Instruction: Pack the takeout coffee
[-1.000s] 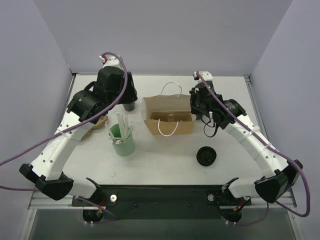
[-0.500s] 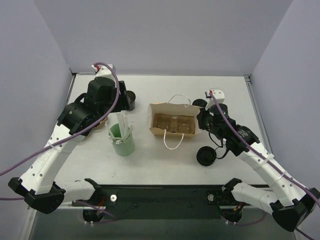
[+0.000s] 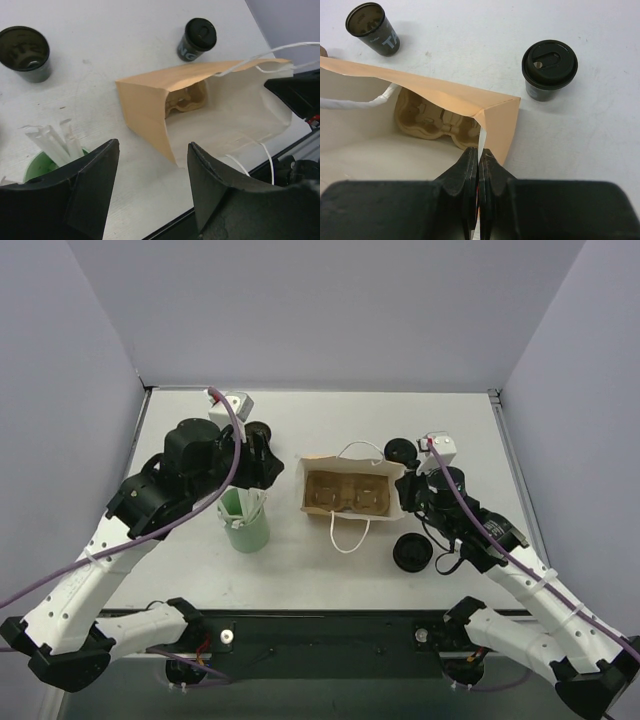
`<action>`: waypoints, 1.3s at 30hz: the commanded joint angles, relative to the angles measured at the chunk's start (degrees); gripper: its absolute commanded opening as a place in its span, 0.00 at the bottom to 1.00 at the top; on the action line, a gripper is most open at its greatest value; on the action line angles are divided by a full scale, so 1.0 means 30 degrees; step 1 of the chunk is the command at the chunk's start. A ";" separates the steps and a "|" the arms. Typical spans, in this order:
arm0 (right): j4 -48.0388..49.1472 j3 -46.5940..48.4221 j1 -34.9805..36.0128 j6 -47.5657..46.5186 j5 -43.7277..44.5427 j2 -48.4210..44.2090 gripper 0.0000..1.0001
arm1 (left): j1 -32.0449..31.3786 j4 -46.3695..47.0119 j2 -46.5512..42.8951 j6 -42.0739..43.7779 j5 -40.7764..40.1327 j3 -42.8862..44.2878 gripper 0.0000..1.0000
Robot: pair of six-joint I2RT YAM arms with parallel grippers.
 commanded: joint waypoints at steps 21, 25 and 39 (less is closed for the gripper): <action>-0.0617 -0.1051 0.1848 -0.1015 0.1503 -0.1410 0.00 | -0.3924 0.1391 0.0795 -0.0353 -0.3499 -0.1947 0.66; -0.0707 -0.1139 0.1877 -0.0898 0.1562 -0.1616 0.00 | -0.3924 0.1888 0.1028 -0.0410 -0.2564 -0.2442 0.65; 0.0551 -0.0320 0.1907 -0.1658 0.2382 -0.0738 0.00 | -0.3924 0.2825 0.2260 0.0407 -0.2004 -0.1479 0.00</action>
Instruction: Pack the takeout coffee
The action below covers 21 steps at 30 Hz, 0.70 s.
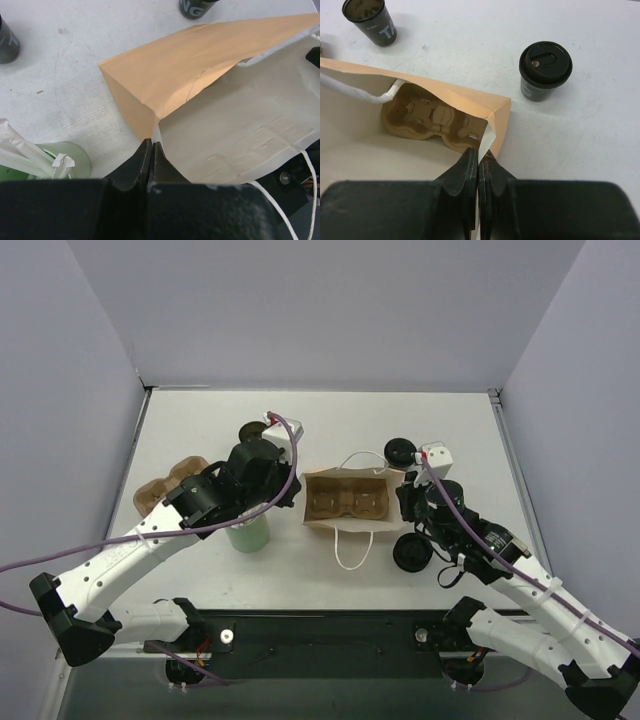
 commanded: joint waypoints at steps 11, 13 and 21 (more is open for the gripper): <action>0.2829 0.0558 0.0386 -0.1021 0.1270 0.1468 0.00 | -0.0084 0.3867 -0.0885 0.2856 0.0093 -0.0242 0.00; 0.2918 0.0264 0.0648 -0.1050 0.1444 0.1235 0.00 | -0.0084 0.4218 -0.1178 0.2476 0.0385 -0.1497 0.00; 0.1864 -0.0499 0.1440 -0.0318 0.1622 0.0618 0.00 | -0.0288 0.3228 -0.2728 0.0661 -0.0023 -0.2941 0.52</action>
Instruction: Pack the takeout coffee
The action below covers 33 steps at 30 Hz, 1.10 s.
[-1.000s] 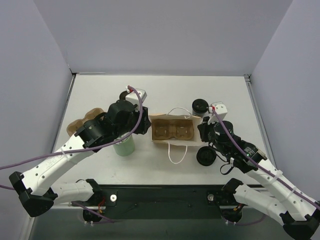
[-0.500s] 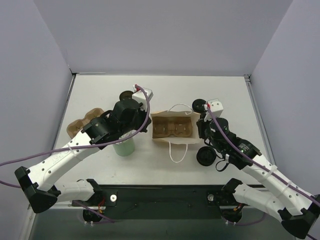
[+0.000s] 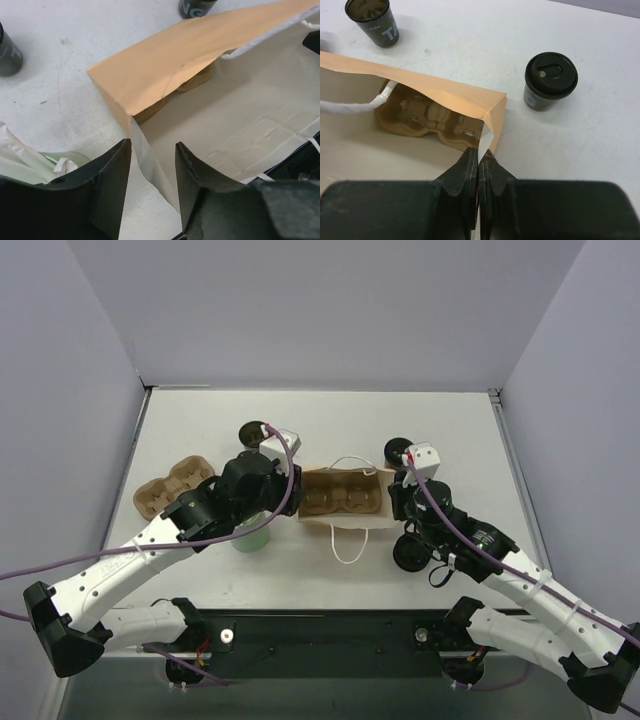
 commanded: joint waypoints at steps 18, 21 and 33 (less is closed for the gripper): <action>-0.1482 -0.1840 0.1497 0.1319 0.0844 -0.2305 0.09 | -0.0509 -0.1294 -0.1883 -0.2072 0.0137 -0.0130 0.56; -0.1715 -0.1870 0.1497 0.1582 0.0902 -0.2306 0.09 | -0.0713 -0.1294 -0.1707 -0.2101 0.0196 -0.0159 0.55; -0.3177 0.0644 0.1556 0.3571 0.2454 -0.1137 0.02 | -0.0919 -0.2230 -0.0800 -0.1985 -0.0682 0.2121 0.57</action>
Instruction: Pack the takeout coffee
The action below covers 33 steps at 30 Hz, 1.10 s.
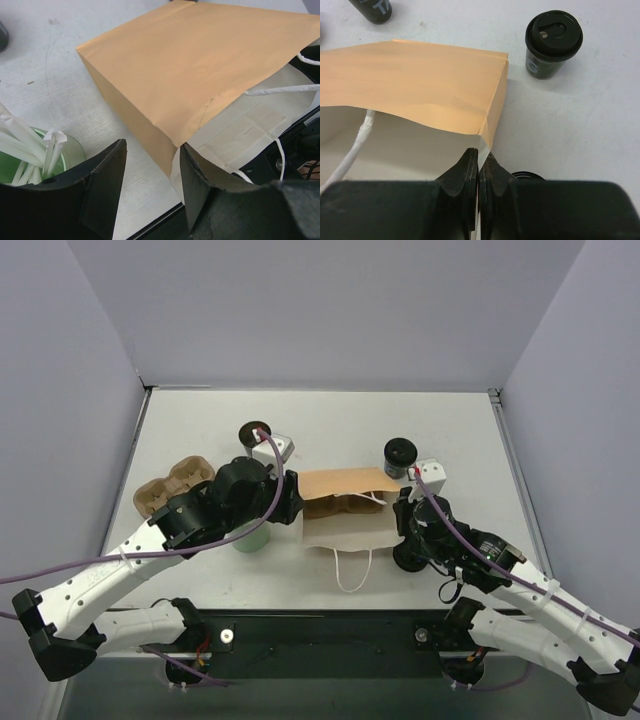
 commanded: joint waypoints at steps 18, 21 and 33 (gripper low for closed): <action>-0.3119 0.4127 -0.0354 0.4325 0.0279 0.3696 0.00 | -0.0016 -0.3941 0.0806 -0.2610 -0.2529 0.3730 0.64; -0.3530 0.4653 -0.1230 0.5350 -0.0946 0.3989 0.00 | -0.0016 -0.4175 0.0893 -0.2494 -0.2529 0.3817 0.64; -0.5843 0.8577 -0.4428 1.0593 -0.4496 0.5394 0.00 | 0.0336 -0.8008 0.3087 -0.2578 -0.4170 0.8762 0.64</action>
